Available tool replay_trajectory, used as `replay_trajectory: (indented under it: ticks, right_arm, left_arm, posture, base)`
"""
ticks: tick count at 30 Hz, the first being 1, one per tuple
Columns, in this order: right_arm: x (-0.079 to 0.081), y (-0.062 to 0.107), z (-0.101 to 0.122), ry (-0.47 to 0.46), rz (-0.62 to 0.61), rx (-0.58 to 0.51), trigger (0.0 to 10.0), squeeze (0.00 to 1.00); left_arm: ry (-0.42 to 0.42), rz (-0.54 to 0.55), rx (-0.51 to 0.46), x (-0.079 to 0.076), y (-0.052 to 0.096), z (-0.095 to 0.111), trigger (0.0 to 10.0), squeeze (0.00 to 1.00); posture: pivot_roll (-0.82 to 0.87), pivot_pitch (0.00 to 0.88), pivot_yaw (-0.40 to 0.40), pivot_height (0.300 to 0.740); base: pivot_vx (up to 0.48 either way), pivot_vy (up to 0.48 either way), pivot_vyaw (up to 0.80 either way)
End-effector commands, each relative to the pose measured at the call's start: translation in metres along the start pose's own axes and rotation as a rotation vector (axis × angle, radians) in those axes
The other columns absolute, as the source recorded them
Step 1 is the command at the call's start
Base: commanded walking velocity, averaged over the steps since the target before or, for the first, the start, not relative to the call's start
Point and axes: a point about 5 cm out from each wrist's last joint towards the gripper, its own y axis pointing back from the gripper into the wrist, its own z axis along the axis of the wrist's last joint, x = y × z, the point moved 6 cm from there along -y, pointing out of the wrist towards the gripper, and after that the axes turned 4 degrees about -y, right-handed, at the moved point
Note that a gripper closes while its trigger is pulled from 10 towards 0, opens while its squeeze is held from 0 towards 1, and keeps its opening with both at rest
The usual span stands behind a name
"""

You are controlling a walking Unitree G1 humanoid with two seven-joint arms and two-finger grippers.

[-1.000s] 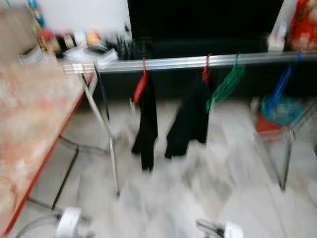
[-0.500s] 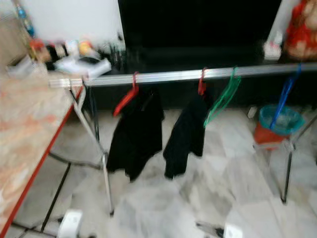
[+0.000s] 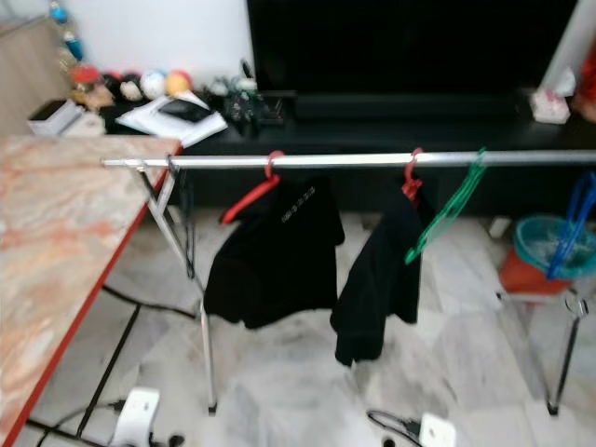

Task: Hang hanger

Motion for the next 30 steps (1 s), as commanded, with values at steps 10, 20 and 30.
replay_trajectory:
  ticks: [10,20,30]
  right_arm:
    - [0.004,0.001,0.007,-0.03,0.012,-0.074,10.0,0.0]
    - [0.039,0.006,0.089,-0.014,0.085,-0.415,10.0,0.0]
    - [0.036,-0.005,0.034,0.065,0.047,-0.131,10.0,0.0]
  left_arm:
    - [-0.018,0.008,0.019,0.003,0.001,-0.007,10.0,0.0]
    - [-0.012,0.019,0.0,0.01,0.002,-0.004,10.0,0.0]
    - [0.003,0.036,-0.008,0.023,0.004,-0.001,10.0,0.0]
  posture:
    - [0.0,0.0,0.032,0.74]
    - [-0.02,0.0,0.041,0.74]
    - [0.0,0.0,0.037,0.74]
  base:
    - [0.0,0.0,0.0]
    - [0.0,0.0,0.0]
    - [0.0,0.0,0.0]
